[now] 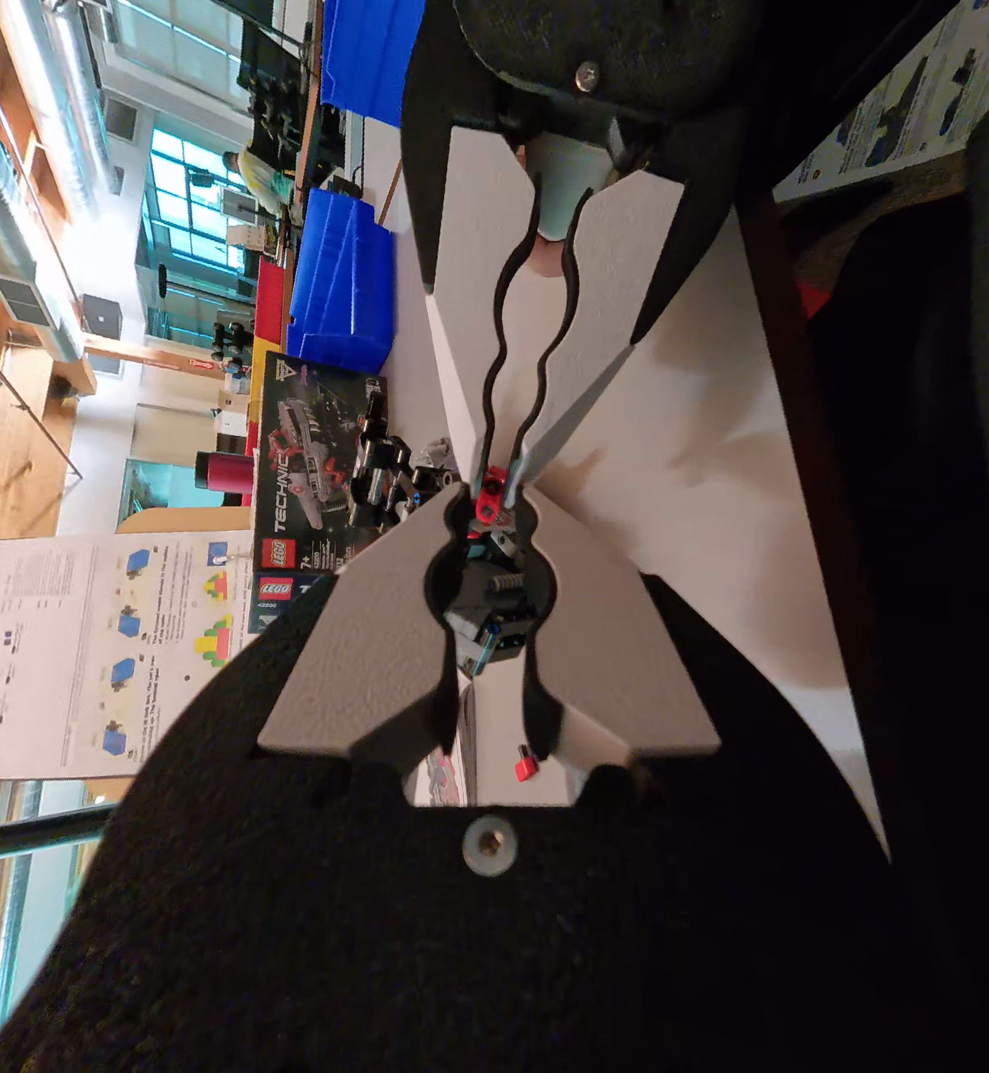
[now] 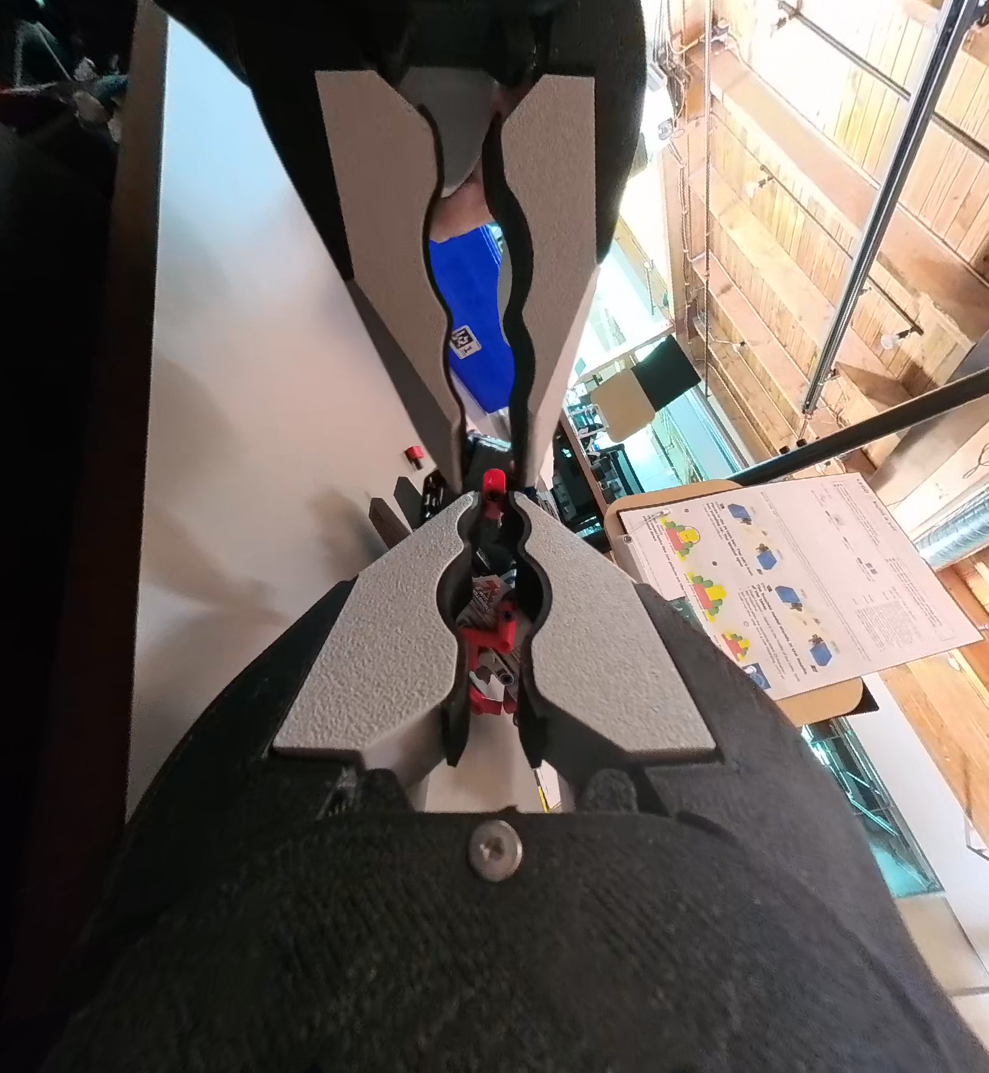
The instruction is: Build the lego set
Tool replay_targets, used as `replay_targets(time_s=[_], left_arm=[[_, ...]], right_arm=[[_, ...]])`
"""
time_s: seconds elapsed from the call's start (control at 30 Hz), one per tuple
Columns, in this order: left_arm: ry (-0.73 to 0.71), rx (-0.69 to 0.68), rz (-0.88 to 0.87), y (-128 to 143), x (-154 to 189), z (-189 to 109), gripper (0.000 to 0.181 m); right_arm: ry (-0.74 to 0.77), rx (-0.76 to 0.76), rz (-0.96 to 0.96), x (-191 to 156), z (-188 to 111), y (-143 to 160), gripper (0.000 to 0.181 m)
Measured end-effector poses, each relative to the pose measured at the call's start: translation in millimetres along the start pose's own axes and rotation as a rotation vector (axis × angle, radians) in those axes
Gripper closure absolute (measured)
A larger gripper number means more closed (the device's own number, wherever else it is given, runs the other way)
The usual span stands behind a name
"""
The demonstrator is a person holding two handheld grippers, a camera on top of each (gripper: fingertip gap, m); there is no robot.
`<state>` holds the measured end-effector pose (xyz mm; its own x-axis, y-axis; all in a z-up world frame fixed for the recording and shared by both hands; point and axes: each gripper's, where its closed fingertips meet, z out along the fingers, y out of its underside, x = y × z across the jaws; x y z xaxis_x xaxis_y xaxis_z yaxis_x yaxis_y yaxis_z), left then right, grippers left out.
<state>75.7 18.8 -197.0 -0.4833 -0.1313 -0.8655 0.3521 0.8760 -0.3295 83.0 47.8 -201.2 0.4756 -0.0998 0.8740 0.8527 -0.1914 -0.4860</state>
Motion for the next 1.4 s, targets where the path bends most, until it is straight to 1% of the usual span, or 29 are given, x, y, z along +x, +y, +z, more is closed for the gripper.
replay_targets(time_s=[0.03, 0.07, 0.23, 0.27, 0.4, 0.5, 0.7, 0.93, 1.13, 1.4], left_arm=[[0.003, 0.009, -0.001, -0.1, -0.6, -0.8, 0.177], [0.012, 0.022, -0.004, -1.0, -0.4, -1.8, 0.181], [0.102, 0.097, -0.068, -6.9, 6.4, -6.1, 0.179], [0.103, 0.098, -0.072, -6.5, 5.0, -7.1, 0.174], [0.091, 0.112, -0.097, -5.9, -4.1, -11.4, 0.169], [0.136, 0.113, -0.131, -3.1, -0.6, -11.6, 0.167], [0.194, 0.144, -0.159, -6.8, 5.5, -13.3, 0.172], [0.198, 0.111, -0.125, -3.1, 8.5, -11.4, 0.179], [0.201, 0.096, -0.113, -0.2, 9.2, -13.3, 0.176], [0.159, 0.047, -0.090, 9.2, -1.8, -13.0, 0.172]], right_arm=[[-0.011, 0.006, 0.004, -1.5, 0.2, -0.4, 0.176], [-0.018, 0.011, 0.007, -2.4, 0.3, -0.9, 0.176], [-0.005, 0.015, -0.001, -0.3, 0.5, -1.4, 0.176], [-0.009, 0.021, -0.001, -0.7, 0.0, -1.9, 0.176], [-0.022, 0.024, -0.012, -2.9, -1.5, -1.5, 0.176], [-0.026, 0.039, -0.022, -4.1, -2.7, -4.5, 0.176], [-0.058, 0.064, -0.043, -11.8, -3.7, -8.9, 0.176], [-0.062, 0.038, -0.089, -14.6, -4.3, -5.9, 0.176], [-0.028, -0.020, -0.173, -11.8, -3.6, 1.3, 0.176], [-0.008, -0.062, -0.259, -7.3, -5.1, 10.9, 0.176]])
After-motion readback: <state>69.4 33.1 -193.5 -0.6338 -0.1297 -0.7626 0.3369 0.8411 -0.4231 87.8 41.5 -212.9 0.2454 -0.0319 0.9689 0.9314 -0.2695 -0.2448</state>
